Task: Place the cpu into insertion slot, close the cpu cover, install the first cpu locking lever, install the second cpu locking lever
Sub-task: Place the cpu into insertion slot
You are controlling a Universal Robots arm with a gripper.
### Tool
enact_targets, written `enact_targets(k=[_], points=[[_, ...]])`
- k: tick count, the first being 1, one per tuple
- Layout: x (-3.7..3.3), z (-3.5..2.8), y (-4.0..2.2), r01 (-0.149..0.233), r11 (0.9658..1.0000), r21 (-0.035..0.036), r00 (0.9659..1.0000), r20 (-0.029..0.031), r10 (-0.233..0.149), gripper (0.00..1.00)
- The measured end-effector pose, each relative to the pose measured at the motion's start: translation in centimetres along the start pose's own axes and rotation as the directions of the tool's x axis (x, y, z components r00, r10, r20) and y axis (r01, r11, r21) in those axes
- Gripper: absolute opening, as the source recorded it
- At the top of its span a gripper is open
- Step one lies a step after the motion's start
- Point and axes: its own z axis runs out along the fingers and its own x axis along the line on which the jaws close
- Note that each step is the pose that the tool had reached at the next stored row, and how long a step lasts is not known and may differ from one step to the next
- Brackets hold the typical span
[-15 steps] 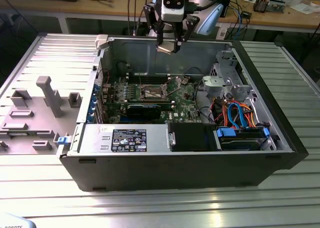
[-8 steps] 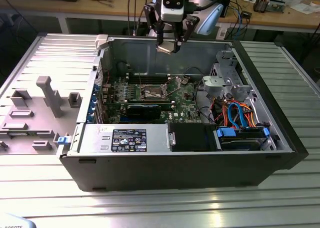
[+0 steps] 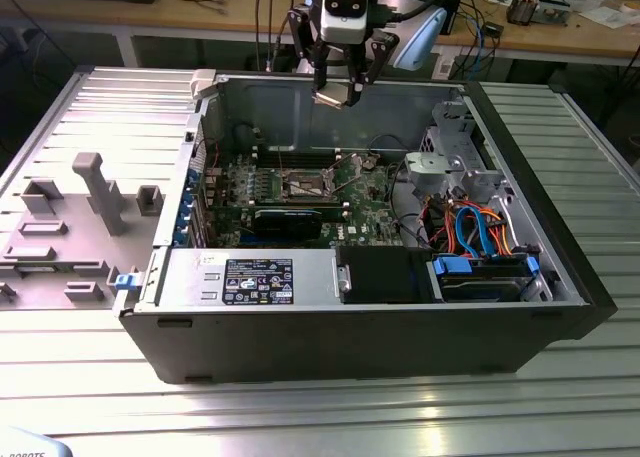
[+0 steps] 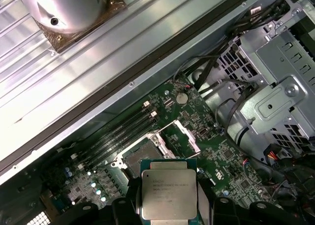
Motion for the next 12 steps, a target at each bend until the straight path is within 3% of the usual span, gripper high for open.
enact_targets(k=[7,12], points=[[0.0,0.0,0.0,-0.002,1.0,0.0,1.0,0.0001,0.002,0.54],[0.01,0.02,0.01,-0.052,0.9986,0.0035,0.9986,0.0057,0.052,0.54]])
